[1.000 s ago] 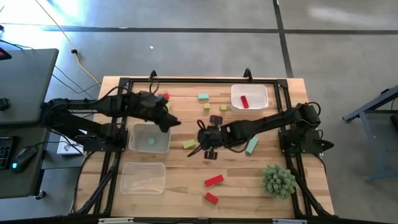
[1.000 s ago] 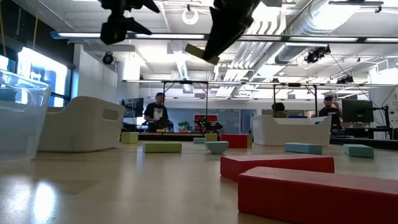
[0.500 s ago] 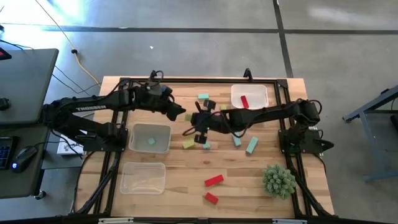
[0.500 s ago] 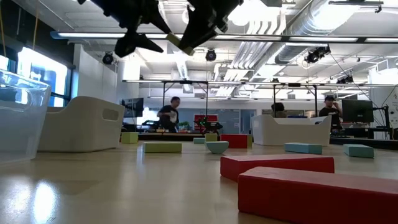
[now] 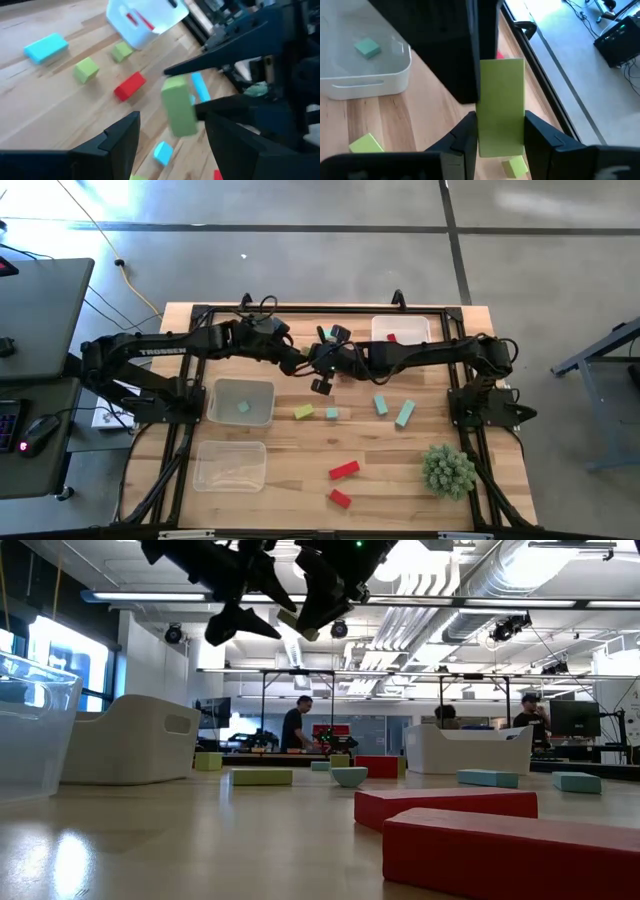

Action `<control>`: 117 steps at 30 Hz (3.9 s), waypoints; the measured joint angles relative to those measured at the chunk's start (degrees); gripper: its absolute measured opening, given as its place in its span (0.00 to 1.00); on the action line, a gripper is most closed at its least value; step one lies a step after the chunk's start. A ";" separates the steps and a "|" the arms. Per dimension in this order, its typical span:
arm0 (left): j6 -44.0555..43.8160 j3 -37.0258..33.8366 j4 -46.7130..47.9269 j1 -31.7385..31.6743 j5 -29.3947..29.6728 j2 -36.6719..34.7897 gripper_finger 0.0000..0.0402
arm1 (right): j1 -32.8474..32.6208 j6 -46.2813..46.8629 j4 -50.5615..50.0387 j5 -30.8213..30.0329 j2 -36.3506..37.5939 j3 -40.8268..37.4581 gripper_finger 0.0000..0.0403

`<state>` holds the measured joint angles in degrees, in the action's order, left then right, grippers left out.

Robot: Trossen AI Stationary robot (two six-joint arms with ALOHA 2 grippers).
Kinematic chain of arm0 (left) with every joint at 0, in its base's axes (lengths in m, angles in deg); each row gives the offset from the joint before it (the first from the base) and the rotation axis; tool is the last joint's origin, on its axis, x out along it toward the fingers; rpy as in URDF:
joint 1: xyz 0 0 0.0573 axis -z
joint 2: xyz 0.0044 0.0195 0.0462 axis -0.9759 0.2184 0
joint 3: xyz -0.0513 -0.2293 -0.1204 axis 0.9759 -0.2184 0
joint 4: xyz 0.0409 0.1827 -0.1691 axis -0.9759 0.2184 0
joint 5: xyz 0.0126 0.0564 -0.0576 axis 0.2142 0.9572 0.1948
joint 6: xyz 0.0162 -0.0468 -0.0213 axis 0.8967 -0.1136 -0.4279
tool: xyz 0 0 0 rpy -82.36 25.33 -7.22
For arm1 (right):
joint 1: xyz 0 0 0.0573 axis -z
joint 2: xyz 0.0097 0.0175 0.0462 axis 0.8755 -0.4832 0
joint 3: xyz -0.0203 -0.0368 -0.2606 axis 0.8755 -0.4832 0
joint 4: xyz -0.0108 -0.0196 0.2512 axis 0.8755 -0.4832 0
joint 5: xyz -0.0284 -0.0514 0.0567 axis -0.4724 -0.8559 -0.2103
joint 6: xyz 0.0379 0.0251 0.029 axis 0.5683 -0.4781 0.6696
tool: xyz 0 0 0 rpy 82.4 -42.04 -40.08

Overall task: Sort & place blocks by color
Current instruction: Put the green block into the transparent bin, then put the red block into the white bin

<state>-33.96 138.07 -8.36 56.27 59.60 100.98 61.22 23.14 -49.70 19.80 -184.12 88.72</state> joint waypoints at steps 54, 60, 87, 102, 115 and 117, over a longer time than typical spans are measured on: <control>11.39 0.02 17.64 6.00 -0.43 -5.99 0.08 | -2.09 14.54 -6.10 6.58 -0.10 0.07 0.39; 13.59 0.02 29.45 10.18 -4.31 -11.41 0.08 | -2.08 20.50 -7.99 14.23 -0.10 0.07 0.39; -7.03 0.00 46.96 46.49 -3.39 -12.74 0.09 | -6.00 26.57 -7.81 30.30 -0.08 0.07 0.39; -15.19 0.00 41.45 55.24 -4.37 -1.93 0.25 | -13.34 26.41 -8.63 30.45 -0.08 0.04 0.39; -22.25 0.00 35.98 55.70 -3.83 0.55 0.30 | -19.36 18.83 -14.38 31.76 -0.18 0.02 0.39; -23.29 0.00 33.70 55.64 -3.80 -0.28 0.30 | -20.39 18.43 -14.81 31.64 -0.34 0.02 0.39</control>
<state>-57.25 138.07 25.34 111.91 55.80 100.70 40.83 41.57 -64.51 51.44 -184.46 88.73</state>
